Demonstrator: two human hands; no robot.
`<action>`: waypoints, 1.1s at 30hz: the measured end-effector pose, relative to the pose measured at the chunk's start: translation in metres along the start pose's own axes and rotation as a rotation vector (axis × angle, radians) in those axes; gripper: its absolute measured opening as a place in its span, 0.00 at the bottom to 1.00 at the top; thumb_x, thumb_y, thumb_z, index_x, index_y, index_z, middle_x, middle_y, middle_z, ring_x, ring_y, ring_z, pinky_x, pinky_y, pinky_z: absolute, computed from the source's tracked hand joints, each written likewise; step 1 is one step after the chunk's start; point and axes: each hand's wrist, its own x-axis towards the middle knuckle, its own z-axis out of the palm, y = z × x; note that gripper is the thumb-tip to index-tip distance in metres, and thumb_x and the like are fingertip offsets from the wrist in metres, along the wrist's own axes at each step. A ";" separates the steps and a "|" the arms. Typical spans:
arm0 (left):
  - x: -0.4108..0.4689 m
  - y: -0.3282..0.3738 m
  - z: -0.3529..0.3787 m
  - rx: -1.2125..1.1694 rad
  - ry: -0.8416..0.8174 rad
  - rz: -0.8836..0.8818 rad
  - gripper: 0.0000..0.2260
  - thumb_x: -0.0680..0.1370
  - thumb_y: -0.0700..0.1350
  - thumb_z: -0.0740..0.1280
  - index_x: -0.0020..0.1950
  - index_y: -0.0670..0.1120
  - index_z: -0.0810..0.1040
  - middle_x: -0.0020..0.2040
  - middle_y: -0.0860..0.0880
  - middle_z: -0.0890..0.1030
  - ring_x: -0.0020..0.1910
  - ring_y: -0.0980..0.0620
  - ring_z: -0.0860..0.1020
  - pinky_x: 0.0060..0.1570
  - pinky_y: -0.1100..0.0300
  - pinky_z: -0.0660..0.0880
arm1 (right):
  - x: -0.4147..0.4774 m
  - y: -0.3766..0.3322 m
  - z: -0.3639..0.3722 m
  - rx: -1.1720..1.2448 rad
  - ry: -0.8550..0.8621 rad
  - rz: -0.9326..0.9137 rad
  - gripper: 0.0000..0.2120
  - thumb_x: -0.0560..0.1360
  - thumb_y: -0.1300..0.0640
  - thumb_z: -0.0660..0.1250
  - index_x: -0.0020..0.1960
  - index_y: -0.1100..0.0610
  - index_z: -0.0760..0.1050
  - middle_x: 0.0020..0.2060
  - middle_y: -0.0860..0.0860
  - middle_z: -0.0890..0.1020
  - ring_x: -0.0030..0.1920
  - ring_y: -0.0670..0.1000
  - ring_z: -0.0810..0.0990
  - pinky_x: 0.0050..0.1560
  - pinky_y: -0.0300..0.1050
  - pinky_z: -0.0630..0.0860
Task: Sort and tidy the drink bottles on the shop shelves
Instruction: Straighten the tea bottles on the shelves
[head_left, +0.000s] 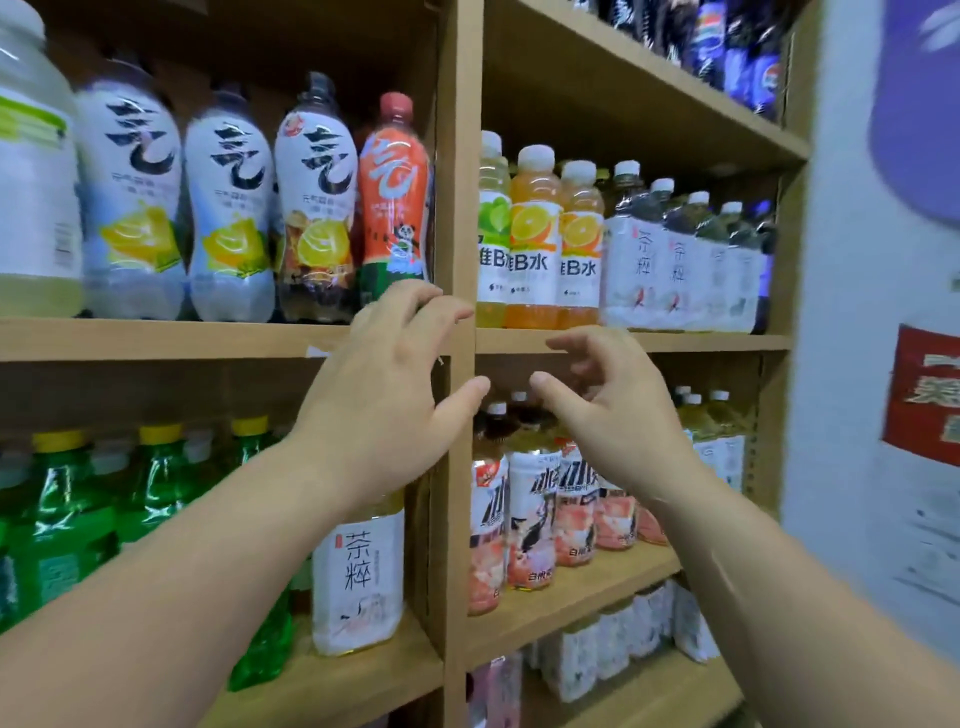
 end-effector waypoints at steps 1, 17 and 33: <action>0.005 0.003 0.004 -0.002 0.001 0.006 0.26 0.77 0.57 0.69 0.72 0.50 0.71 0.67 0.51 0.71 0.66 0.48 0.72 0.65 0.49 0.73 | 0.004 0.006 -0.004 0.005 0.005 -0.004 0.13 0.77 0.47 0.72 0.60 0.43 0.76 0.56 0.42 0.75 0.54 0.41 0.77 0.55 0.39 0.75; 0.135 0.084 0.110 0.259 0.062 0.078 0.26 0.76 0.55 0.72 0.71 0.49 0.72 0.66 0.47 0.73 0.65 0.45 0.71 0.64 0.49 0.70 | 0.153 0.139 -0.074 -0.025 0.077 -0.195 0.16 0.77 0.48 0.71 0.63 0.49 0.77 0.61 0.49 0.76 0.61 0.50 0.76 0.62 0.52 0.74; 0.185 0.069 0.195 0.679 0.131 0.190 0.22 0.76 0.60 0.66 0.66 0.49 0.80 0.62 0.46 0.79 0.64 0.39 0.73 0.59 0.41 0.72 | 0.291 0.138 -0.087 -0.319 -0.224 -0.328 0.21 0.83 0.36 0.52 0.75 0.35 0.65 0.74 0.49 0.73 0.77 0.61 0.63 0.75 0.64 0.56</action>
